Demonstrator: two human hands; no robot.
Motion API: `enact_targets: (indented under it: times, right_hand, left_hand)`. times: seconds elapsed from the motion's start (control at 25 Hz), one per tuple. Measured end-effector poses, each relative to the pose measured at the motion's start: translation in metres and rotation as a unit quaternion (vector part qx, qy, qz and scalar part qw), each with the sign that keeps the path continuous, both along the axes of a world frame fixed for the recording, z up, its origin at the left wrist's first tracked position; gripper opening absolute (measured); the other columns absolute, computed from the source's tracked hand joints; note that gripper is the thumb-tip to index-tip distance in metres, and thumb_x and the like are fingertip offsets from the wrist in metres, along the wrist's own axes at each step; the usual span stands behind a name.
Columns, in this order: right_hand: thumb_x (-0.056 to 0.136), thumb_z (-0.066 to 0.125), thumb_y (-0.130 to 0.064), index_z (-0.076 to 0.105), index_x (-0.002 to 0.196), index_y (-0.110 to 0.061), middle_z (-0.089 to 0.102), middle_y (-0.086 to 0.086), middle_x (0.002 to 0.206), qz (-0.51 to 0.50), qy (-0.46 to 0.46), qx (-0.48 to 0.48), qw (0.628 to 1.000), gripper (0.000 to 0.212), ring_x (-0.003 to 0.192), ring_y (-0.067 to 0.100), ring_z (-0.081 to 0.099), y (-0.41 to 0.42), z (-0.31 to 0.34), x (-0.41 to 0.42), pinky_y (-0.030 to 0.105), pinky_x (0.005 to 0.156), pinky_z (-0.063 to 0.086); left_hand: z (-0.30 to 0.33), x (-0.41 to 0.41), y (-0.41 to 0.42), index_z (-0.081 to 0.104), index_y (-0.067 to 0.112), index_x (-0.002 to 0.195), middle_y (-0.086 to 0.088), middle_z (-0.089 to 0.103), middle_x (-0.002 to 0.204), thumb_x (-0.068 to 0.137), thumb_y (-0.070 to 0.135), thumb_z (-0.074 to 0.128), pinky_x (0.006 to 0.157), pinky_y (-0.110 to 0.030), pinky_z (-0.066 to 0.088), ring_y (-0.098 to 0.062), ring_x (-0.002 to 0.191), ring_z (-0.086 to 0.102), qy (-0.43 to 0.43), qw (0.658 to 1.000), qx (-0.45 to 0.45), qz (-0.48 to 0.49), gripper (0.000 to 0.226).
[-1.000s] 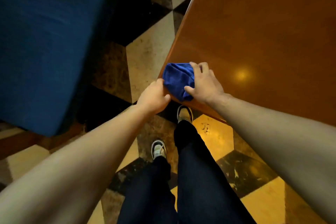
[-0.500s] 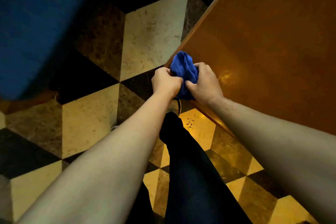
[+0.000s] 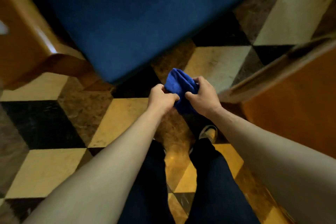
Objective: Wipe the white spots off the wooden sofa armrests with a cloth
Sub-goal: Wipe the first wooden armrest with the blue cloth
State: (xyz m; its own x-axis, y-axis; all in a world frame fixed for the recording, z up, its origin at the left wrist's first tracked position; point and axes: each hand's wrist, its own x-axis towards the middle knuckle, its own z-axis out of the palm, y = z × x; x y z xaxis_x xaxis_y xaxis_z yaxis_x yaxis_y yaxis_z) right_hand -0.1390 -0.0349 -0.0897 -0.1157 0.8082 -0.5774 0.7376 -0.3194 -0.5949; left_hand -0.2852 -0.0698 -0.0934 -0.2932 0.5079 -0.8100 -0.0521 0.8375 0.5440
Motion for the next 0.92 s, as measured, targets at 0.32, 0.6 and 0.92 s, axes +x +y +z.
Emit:
enact_targets:
  times: [0.32,0.6,0.92]
  right_hand:
    - [0.082,0.059,-0.008,0.039,0.111,-0.037,0.053,-0.005,0.111,0.039,0.163,0.099,0.981,0.045,0.094,0.007,0.056,-0.015,0.056,-0.255,0.028,0.082,0.049]
    - [0.089,0.051,-0.008,0.054,0.118,-0.035,0.041,0.000,0.125,0.102,0.169,0.163,0.967,0.040,0.110,0.013,0.051,0.024,0.056,-0.362,0.023,0.095,0.046]
    - [0.091,0.038,-0.078,0.021,0.160,-0.020,0.028,0.012,0.165,0.124,-0.037,0.037,0.991,0.092,0.147,0.033,0.036,0.043,0.026,-0.426,0.049,0.116,0.037]
  left_hand:
    - [0.085,-0.221,-0.048,0.064,0.007,0.108,-0.013,0.074,0.104,0.078,0.000,0.078,0.069,-0.044,0.065,-0.028,0.092,0.075,0.030,0.975,0.140,0.169,0.034]
    - [0.083,-0.322,-0.015,0.063,0.017,0.092,0.005,0.070,0.087,0.081,0.026,0.080,0.065,-0.023,0.054,-0.013,0.078,0.067,0.252,0.949,0.143,0.122,0.023]
    - [0.056,-0.389,0.002,0.057,0.021,0.093,0.001,0.065,0.084,0.096,0.059,0.043,0.056,-0.031,0.049,-0.015,0.071,0.063,0.403,0.899,0.053,0.163,0.041]
